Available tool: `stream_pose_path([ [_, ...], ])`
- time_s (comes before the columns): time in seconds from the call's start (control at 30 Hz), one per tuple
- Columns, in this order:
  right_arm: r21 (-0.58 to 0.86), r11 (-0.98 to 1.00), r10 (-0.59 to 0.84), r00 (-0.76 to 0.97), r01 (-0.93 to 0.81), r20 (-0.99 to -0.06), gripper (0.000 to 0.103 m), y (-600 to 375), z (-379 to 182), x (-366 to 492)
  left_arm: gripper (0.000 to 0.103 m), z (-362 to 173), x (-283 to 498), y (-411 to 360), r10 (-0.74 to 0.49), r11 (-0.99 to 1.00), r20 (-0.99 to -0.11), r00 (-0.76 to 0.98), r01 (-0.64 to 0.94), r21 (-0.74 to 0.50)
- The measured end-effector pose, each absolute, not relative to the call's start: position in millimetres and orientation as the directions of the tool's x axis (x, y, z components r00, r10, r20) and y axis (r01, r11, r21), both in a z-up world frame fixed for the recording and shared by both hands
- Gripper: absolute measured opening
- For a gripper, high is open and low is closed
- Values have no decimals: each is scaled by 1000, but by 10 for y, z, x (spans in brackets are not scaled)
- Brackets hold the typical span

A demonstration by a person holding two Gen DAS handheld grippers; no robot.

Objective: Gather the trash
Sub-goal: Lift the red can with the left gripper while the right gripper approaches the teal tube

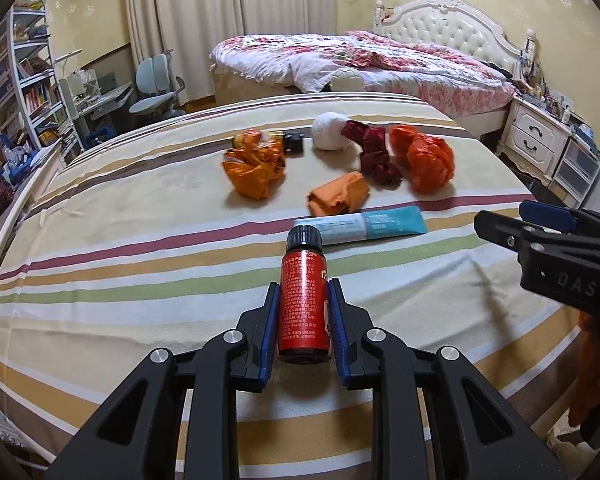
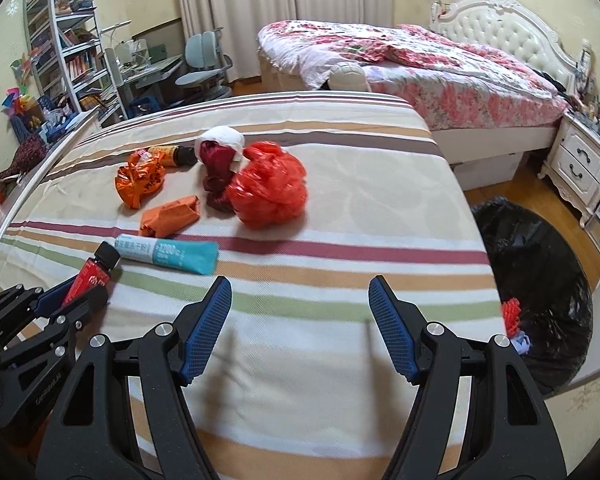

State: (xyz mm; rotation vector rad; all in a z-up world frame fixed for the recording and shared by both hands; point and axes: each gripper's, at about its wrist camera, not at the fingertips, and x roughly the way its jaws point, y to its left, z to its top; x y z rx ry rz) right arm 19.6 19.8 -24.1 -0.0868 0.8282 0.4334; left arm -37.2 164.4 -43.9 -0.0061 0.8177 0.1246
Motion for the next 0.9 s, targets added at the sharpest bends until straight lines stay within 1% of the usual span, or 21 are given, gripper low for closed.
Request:
stream_pose_path([
  [0.2,75,898,341,578,-434,-742,70,443,-250,384,25,-422,-413,2001,162,980,-730,664,-194,41],
  [0.5,19,908,275,563,-418,-779,69,688,-339,605,25,-400,-446,2433,225,957,-725,651,-288,37],
  [0.8,5,902,267,550,-432,-791,71,646,-358,338,25,-409,-485,2605,249,943,-726,641,-331,31],
  [0.9,8,896,276,542,-445,-793,73,613,-360,192,25,-411,-498,2627,251,940,-727,639,-339,26],
])
